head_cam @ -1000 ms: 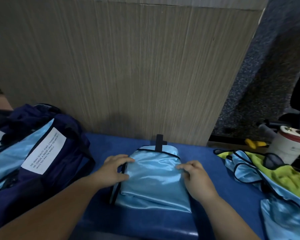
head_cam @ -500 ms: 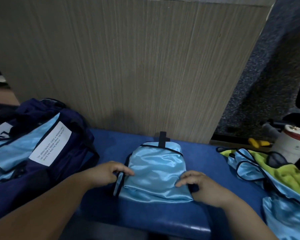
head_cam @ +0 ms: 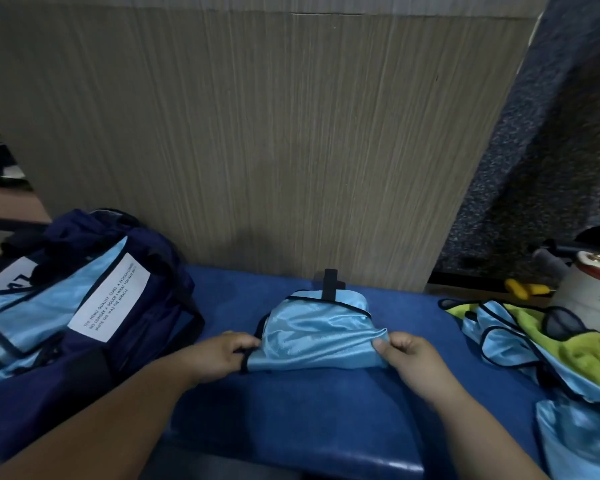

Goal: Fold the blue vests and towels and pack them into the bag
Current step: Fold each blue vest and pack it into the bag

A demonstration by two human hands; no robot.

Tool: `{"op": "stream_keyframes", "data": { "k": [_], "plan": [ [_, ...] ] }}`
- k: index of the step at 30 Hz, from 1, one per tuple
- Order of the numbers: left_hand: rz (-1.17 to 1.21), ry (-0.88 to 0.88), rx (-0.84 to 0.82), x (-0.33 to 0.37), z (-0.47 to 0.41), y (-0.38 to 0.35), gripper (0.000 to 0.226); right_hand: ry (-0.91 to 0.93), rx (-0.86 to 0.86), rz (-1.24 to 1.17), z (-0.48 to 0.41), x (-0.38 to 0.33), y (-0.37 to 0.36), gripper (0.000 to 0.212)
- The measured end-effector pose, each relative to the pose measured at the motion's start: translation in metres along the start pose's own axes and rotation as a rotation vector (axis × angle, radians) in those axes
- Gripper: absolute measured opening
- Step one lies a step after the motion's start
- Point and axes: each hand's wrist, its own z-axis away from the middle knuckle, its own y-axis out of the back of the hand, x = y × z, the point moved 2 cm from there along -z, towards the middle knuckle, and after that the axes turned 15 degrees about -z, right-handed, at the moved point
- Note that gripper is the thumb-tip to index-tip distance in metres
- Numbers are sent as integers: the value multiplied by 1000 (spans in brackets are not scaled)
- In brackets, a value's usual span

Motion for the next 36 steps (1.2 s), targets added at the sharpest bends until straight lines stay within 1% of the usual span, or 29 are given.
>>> {"op": "stream_keyframes", "data": {
  "k": [2, 5, 7, 9, 10, 13, 14, 15, 16, 17, 18, 19, 20, 21, 22, 24, 25, 26, 28, 29, 30, 32, 33, 34, 36],
  "plan": [
    [83, 28, 52, 4, 0, 0, 17, -17, 36, 12, -1, 0, -3, 44],
    [268, 77, 115, 3, 2, -4, 15, -50, 80, 41, -4, 1, -8, 44],
    [431, 120, 149, 0, 1, -5, 20, -50, 119, 88, -3, -2, -11, 32],
    [535, 130, 196, -3, -3, -6, 23, -40, 154, 160, 0, -9, -12, 12],
    [579, 136, 207, -3, -6, -6, 26, -38, 160, 193, 3, -12, -14, 9],
    [657, 202, 273, -29, -34, -13, 38, -6, 171, 251, 7, -16, -16, 20],
    [657, 181, 295, -55, -54, -23, 48, 4, 176, 271, 7, -16, -17, 22],
    [611, 135, 304, -79, -71, -33, 52, 6, 179, 291, 8, -16, -18, 23],
    [567, 118, 328, -99, -85, -41, 42, 5, 175, 309, 9, -16, -19, 24],
    [521, 96, 368, -109, -95, -44, 24, 8, 170, 323, 9, -16, -20, 24],
    [522, 109, 369, -110, -97, -46, 12, 18, 166, 333, 9, -15, -20, 24],
    [523, 136, 387, -98, -88, -40, 15, 28, 166, 337, 8, -15, -21, 22],
    [538, 132, 392, -83, -76, -34, 19, 38, 165, 338, 8, -14, -21, 20],
    [558, 117, 402, -74, -68, -30, 29, 44, 159, 337, 8, -14, -21, 16],
    [556, 88, 402, -60, -53, -25, 46, 45, 153, 331, 8, -13, -21, 13],
    [529, 21, 381, -51, -42, -22, 78, 38, 144, 308, 7, -11, -21, 14],
    [513, 4, 376, -47, -36, -20, 87, 37, 146, 293, 6, -11, -21, 16],
    [527, 21, 353, -42, -29, -18, 91, 35, 151, 280, 5, -10, -21, 17],
    [590, -5, 252, -28, -16, -16, 87, 24, 163, 265, 4, -9, -21, 18],
    [615, -36, 188, -16, -7, -14, 81, 19, 166, 263, 5, -10, -21, 18],
    [596, -51, 178, -8, -4, -14, 71, 18, 167, 265, 5, -10, -21, 18],
    [553, -36, 233, 4, 0, -17, 46, 14, 165, 260, 5, -12, -20, 17],
    [549, 4, 291, 9, -1, -14, 36, 6, 157, 254, 5, -12, -19, 16],
    [526, 39, 328, 7, -5, -16, 31, -2, 142, 253, 3, -10, -18, 14],
    [496, 93, 387, 6, -10, -17, 29, -16, 91, 238, 0, -9, -14, 8]
  ]
}}
